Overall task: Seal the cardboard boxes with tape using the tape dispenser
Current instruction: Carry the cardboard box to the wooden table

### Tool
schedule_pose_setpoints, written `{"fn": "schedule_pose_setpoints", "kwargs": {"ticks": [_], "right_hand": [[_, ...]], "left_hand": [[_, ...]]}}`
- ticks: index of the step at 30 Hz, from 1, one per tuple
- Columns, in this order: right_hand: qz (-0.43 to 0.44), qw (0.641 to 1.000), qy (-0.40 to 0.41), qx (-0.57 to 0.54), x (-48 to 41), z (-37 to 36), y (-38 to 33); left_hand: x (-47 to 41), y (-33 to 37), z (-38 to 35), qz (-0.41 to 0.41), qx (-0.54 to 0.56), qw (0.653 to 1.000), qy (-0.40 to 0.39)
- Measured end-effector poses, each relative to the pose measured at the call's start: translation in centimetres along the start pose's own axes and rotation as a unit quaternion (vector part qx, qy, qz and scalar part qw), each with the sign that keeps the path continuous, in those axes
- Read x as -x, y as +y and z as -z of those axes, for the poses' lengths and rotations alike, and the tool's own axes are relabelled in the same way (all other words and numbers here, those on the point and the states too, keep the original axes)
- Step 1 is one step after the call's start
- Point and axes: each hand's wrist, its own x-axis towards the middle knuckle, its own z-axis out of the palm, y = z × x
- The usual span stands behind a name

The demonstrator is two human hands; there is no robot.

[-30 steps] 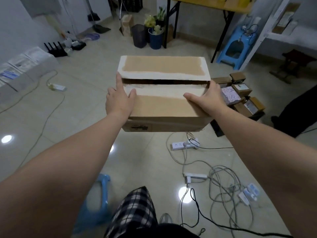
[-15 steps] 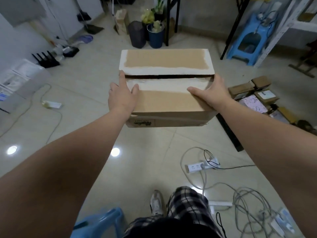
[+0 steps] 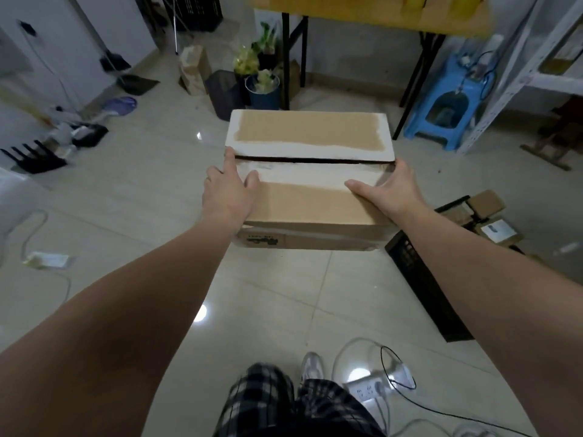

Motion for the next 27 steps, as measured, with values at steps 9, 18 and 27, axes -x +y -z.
{"fn": "schedule_pose_setpoints", "kwargs": {"ticks": [9,18,27], "right_hand": [[-0.026,0.999,0.028,0.010,-15.7,-1.5,-3.4],[-0.059,0.996,0.073,-0.009,-31.0,-4.5,-8.7],[-0.098,0.988,0.118,-0.027,-44.3,-2.4,-9.6]], "left_hand": [[-16.8,5.2,-4.2,-0.028,0.011,0.999,-0.030],[-36.2,10.1,-6.5,-0.092,0.006,0.993,-0.069],[-49.9,18.9,-11.5,-0.147,-0.004,0.984,-0.102]]}}
